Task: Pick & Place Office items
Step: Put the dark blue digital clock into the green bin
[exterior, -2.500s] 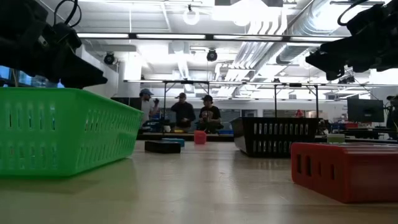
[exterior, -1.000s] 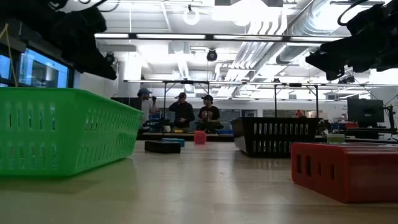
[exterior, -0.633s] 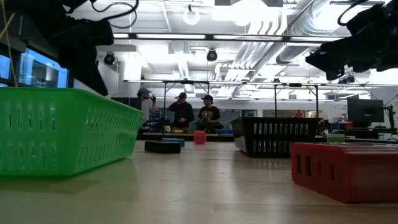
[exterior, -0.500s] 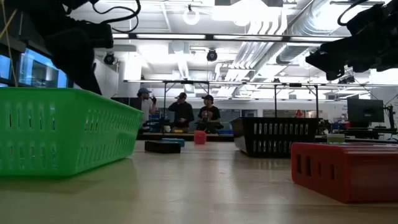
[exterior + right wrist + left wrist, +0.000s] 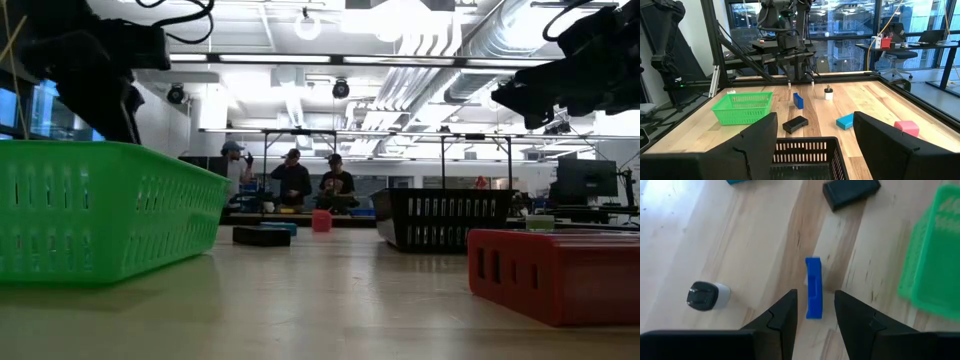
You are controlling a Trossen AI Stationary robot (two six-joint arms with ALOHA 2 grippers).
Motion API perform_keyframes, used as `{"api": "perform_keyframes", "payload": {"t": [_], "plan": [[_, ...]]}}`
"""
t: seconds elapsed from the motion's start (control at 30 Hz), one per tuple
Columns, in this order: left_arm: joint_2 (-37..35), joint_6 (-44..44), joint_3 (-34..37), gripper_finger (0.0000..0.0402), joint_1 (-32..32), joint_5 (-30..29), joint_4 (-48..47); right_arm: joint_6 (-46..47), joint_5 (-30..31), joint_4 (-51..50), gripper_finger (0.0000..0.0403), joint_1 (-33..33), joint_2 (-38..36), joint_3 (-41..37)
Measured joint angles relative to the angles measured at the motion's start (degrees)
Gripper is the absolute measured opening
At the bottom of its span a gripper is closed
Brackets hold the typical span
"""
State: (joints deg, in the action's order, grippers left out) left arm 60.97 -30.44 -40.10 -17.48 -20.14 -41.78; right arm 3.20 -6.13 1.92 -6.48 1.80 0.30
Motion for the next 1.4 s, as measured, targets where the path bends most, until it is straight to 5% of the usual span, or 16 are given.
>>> {"api": "perform_keyframes", "payload": {"t": [0.37,1.03,1.4], "plan": [[1.7,1.2,0.1,0.0124,-1.3,0.0,-1.3,0.0,0.0,0.0,0.0248,0.0,0.0,0.0],[10.4,-10.1,0.2,0.0124,-1.0,2.0,2.9,0.0,0.0,0.0,0.0248,0.0,0.0,0.0],[10.4,-10.9,0.2,0.0125,3.6,4.9,0.2,0.0,0.0,0.0,0.0248,0.0,0.0,0.0]]}}
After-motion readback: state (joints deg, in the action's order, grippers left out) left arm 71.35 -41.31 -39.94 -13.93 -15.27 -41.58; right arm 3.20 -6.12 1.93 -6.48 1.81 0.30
